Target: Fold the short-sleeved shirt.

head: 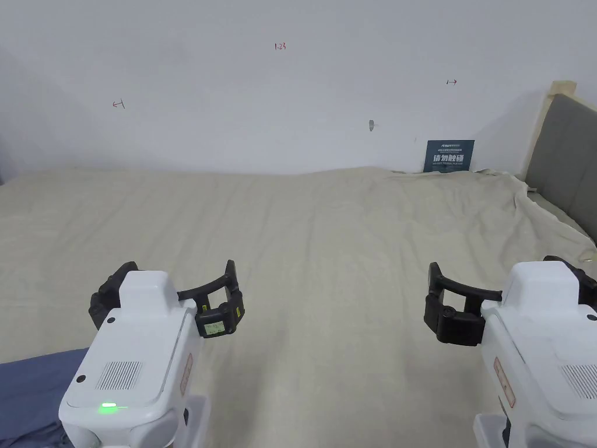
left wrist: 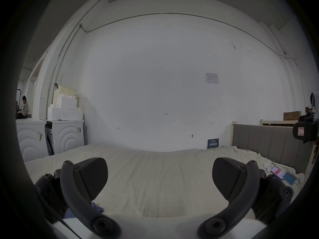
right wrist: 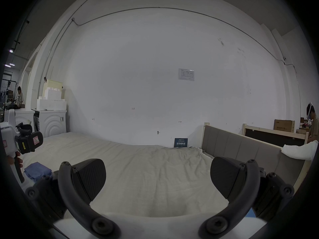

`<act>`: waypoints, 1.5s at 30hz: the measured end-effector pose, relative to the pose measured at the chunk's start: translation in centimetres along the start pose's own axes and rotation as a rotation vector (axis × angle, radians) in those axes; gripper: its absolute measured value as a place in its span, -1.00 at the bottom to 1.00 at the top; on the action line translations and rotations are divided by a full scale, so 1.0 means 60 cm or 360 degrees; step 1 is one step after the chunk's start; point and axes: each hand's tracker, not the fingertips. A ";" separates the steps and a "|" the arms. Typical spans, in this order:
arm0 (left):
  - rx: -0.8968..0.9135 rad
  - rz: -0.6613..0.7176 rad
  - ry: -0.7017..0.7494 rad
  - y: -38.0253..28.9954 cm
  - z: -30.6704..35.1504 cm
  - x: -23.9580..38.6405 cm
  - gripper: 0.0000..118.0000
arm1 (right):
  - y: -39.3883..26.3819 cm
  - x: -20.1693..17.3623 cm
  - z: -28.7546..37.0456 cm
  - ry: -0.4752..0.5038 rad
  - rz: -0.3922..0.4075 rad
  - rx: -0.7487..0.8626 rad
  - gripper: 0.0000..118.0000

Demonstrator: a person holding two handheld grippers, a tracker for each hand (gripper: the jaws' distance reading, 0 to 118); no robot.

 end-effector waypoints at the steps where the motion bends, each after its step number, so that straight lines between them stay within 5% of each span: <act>1: 0.0003 -0.0001 -0.0003 0.000 0.000 0.000 1.00 | 0.001 0.000 0.000 0.0000 -0.0008 0.0004 1.00; 11: 0.0007 0.0005 -0.0014 0.001 0.002 0.000 1.00 | 0.001 0.006 -0.006 -0.0036 -0.0048 -0.0011 1.00; 16: 0.0003 0.0008 -0.0014 0.002 0.002 -0.003 1.00 | 0.013 -0.002 -0.010 -0.0046 -0.0229 -0.0170 1.00; 21: 0.0003 0.0004 -0.0017 0.005 0.004 -0.006 1.00 | 0.024 -0.010 -0.023 -0.0340 -0.0310 -0.0489 0.99; 30: 0.0006 0.0005 -0.0009 0.007 0.006 -0.010 1.00 | 0.029 0.026 -0.039 -0.0217 -0.0620 -0.0664 0.99; 38: 0.0010 -0.0002 -0.0006 0.008 0.008 -0.010 1.00 | 0.019 0.022 -0.053 -0.0338 -0.0417 -0.0656 0.99; 43: 0.0008 0.0007 -0.0005 0.007 0.008 -0.012 1.00 | -0.011 0.050 -0.078 -0.0300 -0.0296 -0.0616 0.98; 45: 0.0008 0.0007 -0.0003 0.008 0.009 -0.013 1.00 | -0.013 0.063 -0.084 -0.0175 -0.0290 -0.0605 0.98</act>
